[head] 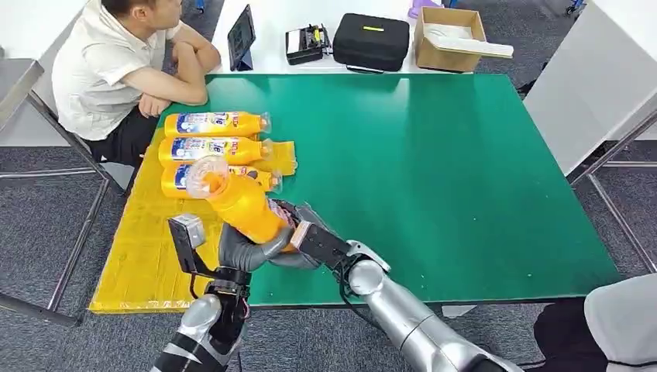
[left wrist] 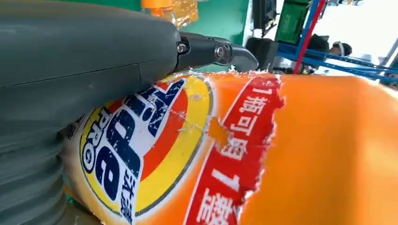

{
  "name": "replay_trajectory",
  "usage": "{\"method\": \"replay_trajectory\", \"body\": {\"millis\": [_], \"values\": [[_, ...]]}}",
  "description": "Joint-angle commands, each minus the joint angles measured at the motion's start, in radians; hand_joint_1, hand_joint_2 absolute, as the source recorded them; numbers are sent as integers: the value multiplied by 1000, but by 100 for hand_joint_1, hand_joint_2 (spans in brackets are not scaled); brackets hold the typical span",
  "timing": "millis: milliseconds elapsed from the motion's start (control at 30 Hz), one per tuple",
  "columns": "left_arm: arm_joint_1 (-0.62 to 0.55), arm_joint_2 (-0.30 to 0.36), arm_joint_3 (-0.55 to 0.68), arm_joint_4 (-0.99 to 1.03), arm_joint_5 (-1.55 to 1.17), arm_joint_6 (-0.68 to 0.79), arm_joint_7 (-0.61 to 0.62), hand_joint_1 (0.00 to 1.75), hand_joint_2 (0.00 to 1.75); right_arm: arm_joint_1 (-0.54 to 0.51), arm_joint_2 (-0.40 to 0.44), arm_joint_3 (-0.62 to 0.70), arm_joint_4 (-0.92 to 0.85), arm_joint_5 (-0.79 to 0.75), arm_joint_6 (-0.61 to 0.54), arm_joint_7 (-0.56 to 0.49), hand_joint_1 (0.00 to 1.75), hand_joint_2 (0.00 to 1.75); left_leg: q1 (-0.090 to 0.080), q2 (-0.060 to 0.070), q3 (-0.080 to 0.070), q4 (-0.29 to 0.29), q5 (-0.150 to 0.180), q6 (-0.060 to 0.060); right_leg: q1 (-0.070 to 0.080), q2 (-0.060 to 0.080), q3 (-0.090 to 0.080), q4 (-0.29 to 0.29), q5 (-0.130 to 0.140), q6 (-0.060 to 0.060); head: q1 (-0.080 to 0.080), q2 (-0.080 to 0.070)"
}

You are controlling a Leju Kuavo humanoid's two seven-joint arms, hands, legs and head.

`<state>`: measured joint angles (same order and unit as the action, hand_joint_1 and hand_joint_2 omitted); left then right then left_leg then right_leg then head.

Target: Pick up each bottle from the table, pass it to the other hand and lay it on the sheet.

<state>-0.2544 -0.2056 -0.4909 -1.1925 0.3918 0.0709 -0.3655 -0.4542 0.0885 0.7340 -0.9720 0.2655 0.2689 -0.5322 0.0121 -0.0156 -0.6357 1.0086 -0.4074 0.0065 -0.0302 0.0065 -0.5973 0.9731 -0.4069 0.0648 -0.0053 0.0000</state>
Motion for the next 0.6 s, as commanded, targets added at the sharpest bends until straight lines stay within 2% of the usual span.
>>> {"method": "replay_trajectory", "body": {"millis": [33,100,133,167,200,233,267,400,600], "values": [[-26,16,21,-27,81,-95,19,175,175,-23,-12,126,82,-13,-4,-13,175,175,1,1,4,0,-2,0,2,-1,4,-1,-1,-3,0,0],[-25,18,22,-28,81,-96,19,175,175,-21,-17,126,86,-13,-3,-14,175,175,1,1,4,0,-2,0,2,-1,5,-1,-2,-4,0,0],[-22,20,23,-35,82,-95,20,175,175,-24,-14,124,95,-12,-9,-14,168,175,1,0,3,0,-1,0,1,-1,3,-1,-1,-3,0,0],[-20,19,28,-38,74,-83,13,175,175,-24,-11,121,104,-12,-15,-14,136,175,1,1,5,0,-2,0,2,-1,5,-1,-2,-4,0,0],[-21,18,30,-37,64,-69,6,175,175,-23,-11,118,106,-13,-17,-13,68,175,1,0,3,0,-1,0,1,-1,4,-1,-1,-3,0,0],[-27,15,34,-28,47,-44,1,175,175,-20,-8,113,111,-12,-27,-11,9,175,1,1,5,0,-2,0,2,-1,6,-1,-2,-4,0,0],[-30,14,38,-22,31,-17,-4,175,175,-15,-4,108,114,-8,-52,3,0,175,1,0,3,0,-1,0,1,-1,3,-1,-1,-3,0,0],[-18,12,67,-42,-15,68,-39,175,175,22,-3,98,85,32,-147,12,0,175,1,0,5,0,-2,0,2,-2,5,-1,-2,-4,0,0],[1,10,104,-67,-8,125,-27,175,175,95,8,85,32,93,-278,7,0,175,1,-1,4,-1,-1,0,2,-2,4,-1,-2,-3,0,0]]}}
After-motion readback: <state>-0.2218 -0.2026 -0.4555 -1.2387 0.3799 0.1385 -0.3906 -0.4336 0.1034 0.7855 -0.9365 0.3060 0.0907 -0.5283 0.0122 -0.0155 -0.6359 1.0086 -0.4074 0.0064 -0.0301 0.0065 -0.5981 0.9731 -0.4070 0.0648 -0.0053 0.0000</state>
